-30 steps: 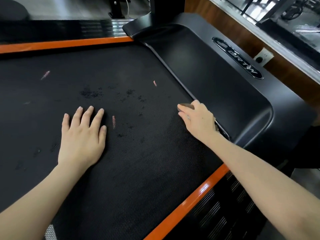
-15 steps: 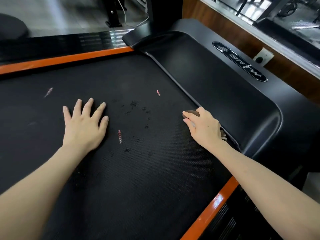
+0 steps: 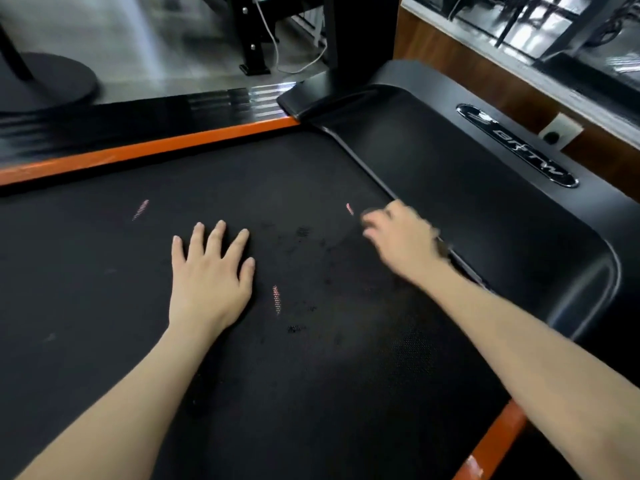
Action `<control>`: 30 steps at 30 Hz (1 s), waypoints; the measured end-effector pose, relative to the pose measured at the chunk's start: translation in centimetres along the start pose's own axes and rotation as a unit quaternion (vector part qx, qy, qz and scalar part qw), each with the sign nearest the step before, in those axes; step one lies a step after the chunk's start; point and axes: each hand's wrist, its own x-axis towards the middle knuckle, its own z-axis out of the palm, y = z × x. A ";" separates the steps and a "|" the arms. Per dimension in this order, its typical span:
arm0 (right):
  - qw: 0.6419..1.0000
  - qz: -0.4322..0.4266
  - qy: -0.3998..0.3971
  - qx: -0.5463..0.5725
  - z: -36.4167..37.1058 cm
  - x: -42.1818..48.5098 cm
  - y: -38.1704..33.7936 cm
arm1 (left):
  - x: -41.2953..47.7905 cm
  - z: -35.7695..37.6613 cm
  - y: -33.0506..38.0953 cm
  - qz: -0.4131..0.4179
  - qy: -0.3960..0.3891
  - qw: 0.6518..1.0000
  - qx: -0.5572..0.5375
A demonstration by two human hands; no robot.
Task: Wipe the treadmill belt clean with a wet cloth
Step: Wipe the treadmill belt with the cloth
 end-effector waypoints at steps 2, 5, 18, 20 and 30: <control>0.992 0.122 0.006 0.010 0.5 2.7 1.1 | 0.1 0.1 0.1 -0.003 -0.004 1.000 0.005; 0.996 0.072 -0.002 0.049 0.0 1.7 -3.5 | 0.1 0.2 0.3 -0.003 -0.007 1.000 0.009; 0.998 0.037 0.010 0.058 0.8 5.1 -4.7 | 0.1 0.5 0.1 0.001 0.009 1.000 0.009; 0.990 -0.091 0.025 0.105 0.3 0.8 -6.2 | 0.1 0.4 0.1 0.001 0.012 1.000 0.007; 0.994 0.095 -0.005 0.045 0.8 7.4 -4.9 | 0.1 0.5 0.0 0.000 0.015 1.000 0.001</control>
